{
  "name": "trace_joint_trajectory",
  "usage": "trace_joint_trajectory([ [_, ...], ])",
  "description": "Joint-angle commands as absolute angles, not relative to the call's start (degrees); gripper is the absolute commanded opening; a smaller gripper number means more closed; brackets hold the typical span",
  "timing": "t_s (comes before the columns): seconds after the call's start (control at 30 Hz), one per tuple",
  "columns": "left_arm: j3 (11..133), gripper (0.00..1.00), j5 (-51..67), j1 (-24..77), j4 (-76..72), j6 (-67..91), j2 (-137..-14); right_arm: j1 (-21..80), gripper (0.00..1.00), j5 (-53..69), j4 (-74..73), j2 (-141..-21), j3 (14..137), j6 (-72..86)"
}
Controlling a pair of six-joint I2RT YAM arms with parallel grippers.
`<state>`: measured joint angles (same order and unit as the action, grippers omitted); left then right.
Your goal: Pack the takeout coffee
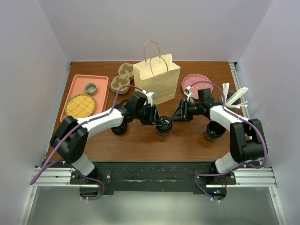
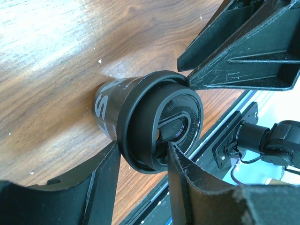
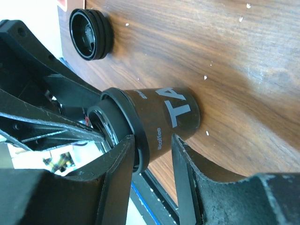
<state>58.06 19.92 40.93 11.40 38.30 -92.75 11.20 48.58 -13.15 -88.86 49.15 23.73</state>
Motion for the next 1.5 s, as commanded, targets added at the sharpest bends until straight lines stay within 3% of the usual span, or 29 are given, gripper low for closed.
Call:
trace_joint_trajectory([
  [0.0, 54.3, 0.39, 11.8, 41.1, 25.4, 33.0, -99.3, 11.8, 0.41, 48.3, -11.6, -86.1, 51.0, 25.6],
  [0.23, 54.4, 0.39, 11.9, 41.1, 25.8, 32.3, -100.0, 11.8, 0.40, 46.8, -11.2, -88.1, 49.8, 25.9],
  [0.73, 53.9, 0.38, 12.5, 41.0, 26.4, 33.0, -103.2, 11.9, 0.15, 39.6, -0.5, -86.7, 33.6, 37.1],
  [1.1, 52.9, 0.36, 11.2, 41.1, 28.8, 35.3, -105.2, 14.0, 0.16, 33.0, 8.2, -87.6, 26.5, 40.2],
  [1.2, 52.5, 0.36, 11.2, 41.1, 29.0, 36.2, -105.2, 13.8, 0.19, 36.6, 5.8, -89.2, 30.3, 37.8],
  [1.47, 51.5, 0.36, 10.2, 41.7, 30.1, 40.0, -102.3, 13.6, 0.30, 32.3, -11.6, -80.0, 46.1, 35.0],
])
